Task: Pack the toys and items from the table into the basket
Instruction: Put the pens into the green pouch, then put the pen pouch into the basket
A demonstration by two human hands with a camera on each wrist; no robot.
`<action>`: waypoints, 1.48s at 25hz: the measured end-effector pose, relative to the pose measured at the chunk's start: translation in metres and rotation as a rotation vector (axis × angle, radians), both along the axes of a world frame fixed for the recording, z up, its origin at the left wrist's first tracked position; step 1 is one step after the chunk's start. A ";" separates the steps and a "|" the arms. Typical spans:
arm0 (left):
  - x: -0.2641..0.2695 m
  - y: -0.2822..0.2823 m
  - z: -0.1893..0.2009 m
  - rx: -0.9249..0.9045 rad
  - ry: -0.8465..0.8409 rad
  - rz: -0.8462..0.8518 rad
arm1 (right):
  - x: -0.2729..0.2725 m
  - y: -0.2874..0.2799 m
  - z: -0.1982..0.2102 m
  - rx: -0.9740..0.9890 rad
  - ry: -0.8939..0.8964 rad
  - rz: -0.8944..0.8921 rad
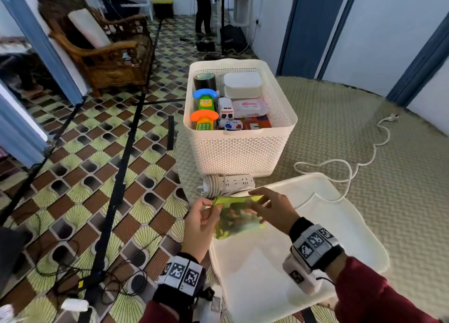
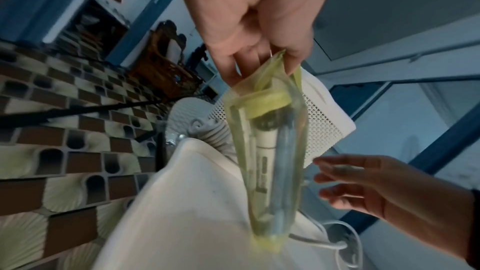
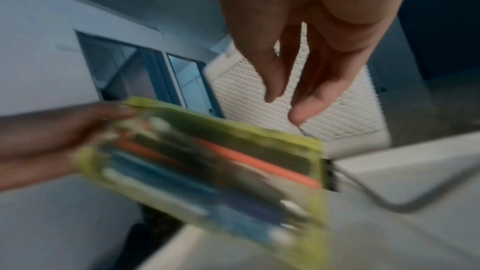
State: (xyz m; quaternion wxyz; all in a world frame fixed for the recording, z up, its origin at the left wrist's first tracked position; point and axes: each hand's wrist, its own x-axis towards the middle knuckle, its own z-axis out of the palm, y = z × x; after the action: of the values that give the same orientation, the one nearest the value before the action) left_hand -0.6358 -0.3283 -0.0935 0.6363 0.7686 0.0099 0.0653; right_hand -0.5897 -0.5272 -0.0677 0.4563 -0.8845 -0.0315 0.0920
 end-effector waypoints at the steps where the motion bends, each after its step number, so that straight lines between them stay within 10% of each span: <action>1: 0.007 -0.003 0.008 -0.042 0.023 -0.035 | -0.007 0.014 0.010 -0.009 0.054 0.058; 6: 0.042 -0.005 0.042 -0.489 0.350 -0.274 | -0.008 0.043 0.028 -0.100 0.073 -0.116; 9: 0.065 0.016 0.046 -0.411 0.315 -0.356 | -0.006 0.047 0.033 -0.089 0.009 -0.386; 14: 0.098 0.062 0.050 -0.167 0.188 -0.484 | -0.022 0.043 0.081 0.374 -0.138 -0.551; 21: 0.129 0.069 0.128 -0.455 0.117 -0.557 | -0.009 0.049 0.138 0.982 -0.282 -0.519; 37: 0.294 0.034 0.212 -0.349 -0.081 -0.560 | 0.125 0.045 0.181 0.664 -0.459 -0.416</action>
State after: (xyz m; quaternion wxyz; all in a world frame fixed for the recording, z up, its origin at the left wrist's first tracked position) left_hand -0.3417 -0.2942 0.1190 0.7515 0.6176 -0.2161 -0.0844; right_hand -0.4643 -0.4820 0.1129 0.7051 -0.6754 0.0187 -0.2152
